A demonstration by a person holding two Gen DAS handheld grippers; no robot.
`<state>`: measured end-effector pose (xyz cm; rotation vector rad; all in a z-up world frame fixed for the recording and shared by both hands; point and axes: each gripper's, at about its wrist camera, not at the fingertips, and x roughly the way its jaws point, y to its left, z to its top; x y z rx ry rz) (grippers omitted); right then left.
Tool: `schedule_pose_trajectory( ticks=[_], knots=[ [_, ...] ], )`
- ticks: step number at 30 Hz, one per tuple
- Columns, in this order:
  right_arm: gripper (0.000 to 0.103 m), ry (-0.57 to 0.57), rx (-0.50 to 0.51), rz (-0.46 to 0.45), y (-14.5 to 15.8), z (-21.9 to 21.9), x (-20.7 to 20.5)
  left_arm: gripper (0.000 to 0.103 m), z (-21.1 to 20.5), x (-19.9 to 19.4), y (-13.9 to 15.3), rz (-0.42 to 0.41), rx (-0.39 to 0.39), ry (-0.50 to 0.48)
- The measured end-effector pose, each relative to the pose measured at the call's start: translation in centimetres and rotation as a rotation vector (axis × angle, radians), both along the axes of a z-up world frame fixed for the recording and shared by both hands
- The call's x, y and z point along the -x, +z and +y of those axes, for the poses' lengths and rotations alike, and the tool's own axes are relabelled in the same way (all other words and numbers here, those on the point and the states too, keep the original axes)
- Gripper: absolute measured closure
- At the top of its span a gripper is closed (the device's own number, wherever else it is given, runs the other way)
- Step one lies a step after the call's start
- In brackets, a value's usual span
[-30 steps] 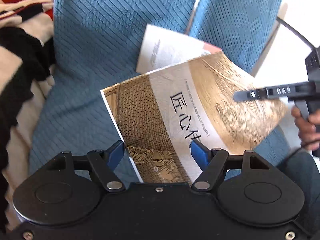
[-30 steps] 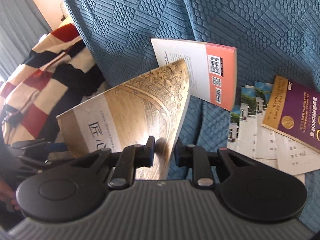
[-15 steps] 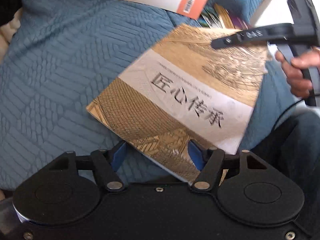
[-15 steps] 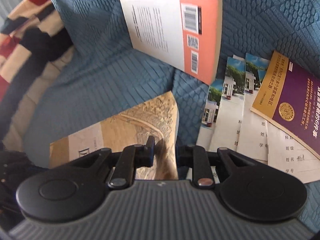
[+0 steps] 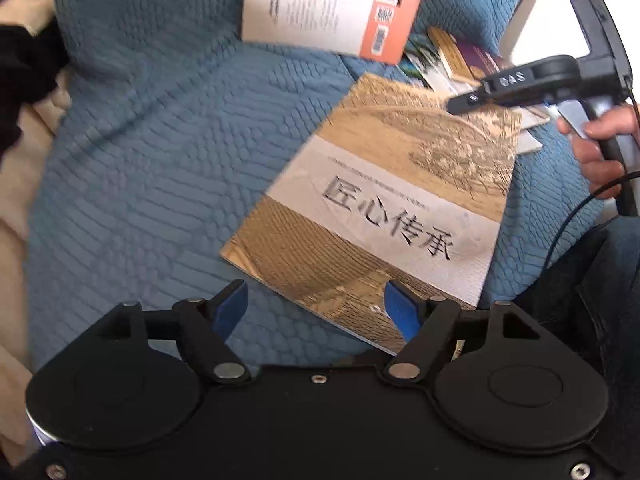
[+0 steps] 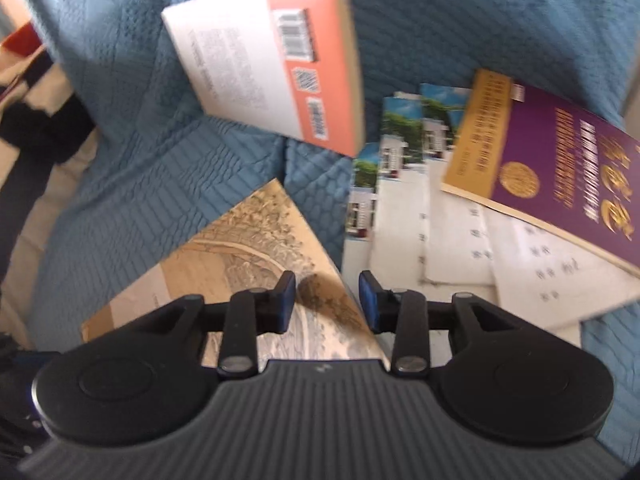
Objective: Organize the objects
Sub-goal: 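Pull the tan book off the seat back and lay it flat with left gripper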
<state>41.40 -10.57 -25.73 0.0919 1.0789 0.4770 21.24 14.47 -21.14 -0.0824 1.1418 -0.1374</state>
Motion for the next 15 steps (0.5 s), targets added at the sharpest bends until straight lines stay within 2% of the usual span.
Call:
schedule_pose_trajectory(
  ticks=[5, 8, 9, 15],
  knots=[
    [0.058, -0.106, -0.076, -0.031, 2.2, -2.0, 2.4, 0.027, 0.5, -0.9, 1.3, -0.057, -0.012, 0.024],
    [0.057, -0.142, -0.096, -0.054, 3.3, -2.6, 4.4, 0.025, 0.4, -2.0, 1.4, -0.081, -0.029, 0.015],
    [0.054, -0.154, -0.097, -0.057, 3.4, -2.6, 5.0, 0.025, 0.3, -2.4, 1.3, -0.083, -0.035, 0.009],
    [0.052, -0.204, -0.104, -0.032, 2.4, -2.8, 7.8, 0.025, 0.1, -4.4, 0.2, -0.080, -0.077, -0.011]
  ],
)
